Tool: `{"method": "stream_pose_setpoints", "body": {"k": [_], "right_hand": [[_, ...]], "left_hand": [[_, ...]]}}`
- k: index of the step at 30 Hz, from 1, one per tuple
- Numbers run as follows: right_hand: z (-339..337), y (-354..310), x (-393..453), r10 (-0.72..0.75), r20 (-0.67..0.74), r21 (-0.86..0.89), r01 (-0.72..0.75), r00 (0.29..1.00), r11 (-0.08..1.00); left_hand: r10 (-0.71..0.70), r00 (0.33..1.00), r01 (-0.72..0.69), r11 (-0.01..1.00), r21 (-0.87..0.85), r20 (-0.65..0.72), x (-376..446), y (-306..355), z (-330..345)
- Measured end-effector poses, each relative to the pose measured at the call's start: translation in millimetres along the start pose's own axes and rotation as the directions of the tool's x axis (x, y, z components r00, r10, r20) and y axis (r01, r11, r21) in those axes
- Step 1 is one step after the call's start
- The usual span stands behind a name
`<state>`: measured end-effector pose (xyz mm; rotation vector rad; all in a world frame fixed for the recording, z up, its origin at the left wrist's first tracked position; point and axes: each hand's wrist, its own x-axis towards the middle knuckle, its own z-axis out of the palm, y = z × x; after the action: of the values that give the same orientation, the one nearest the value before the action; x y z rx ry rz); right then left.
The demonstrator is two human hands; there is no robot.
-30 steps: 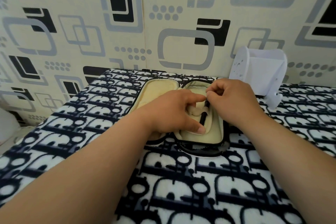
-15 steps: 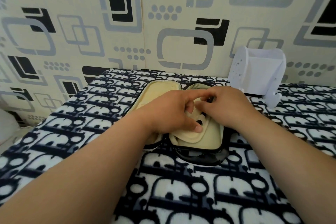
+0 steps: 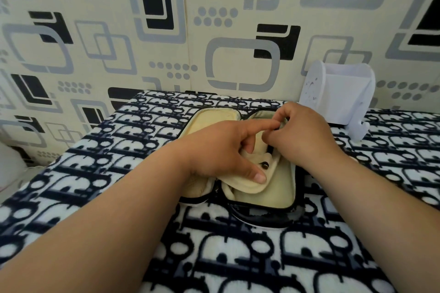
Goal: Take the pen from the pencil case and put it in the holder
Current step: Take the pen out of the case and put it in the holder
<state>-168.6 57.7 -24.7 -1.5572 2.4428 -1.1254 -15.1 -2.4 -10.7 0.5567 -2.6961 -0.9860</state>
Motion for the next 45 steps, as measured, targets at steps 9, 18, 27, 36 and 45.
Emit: {"method": "stream_pose_setpoints", "body": {"k": [9,18,27,36,45], "right_hand": [[-8.6,8.8,5.6,-0.007,-0.125,0.104,0.020,0.992,0.994],[-9.1,4.2,4.5,-0.033,-0.161,0.150,0.057,0.986,0.987],[-13.9,6.5,6.4,-0.091,-0.258,0.203,0.146,0.962,0.968],[-22.2,11.8,12.5,-0.130,-0.332,0.260,0.223,0.934,0.940],[-63.4,12.9,35.5,-0.151,-0.501,0.231,0.300,0.852,0.926]], "left_hand": [[0.037,0.999,-0.037,0.999,0.023,-0.010,-3.3,1.5,4.5],[-0.012,0.971,0.007,1.000,-0.022,-0.240,3.8,3.5,13.3],[-0.042,0.953,0.074,0.993,0.096,-0.301,14.9,16.7,28.9],[-0.186,0.872,0.035,0.946,-0.321,-0.453,46.5,50.4,21.6],[-0.092,0.879,-0.112,0.914,-0.390,-0.468,83.7,91.6,9.2]]}}
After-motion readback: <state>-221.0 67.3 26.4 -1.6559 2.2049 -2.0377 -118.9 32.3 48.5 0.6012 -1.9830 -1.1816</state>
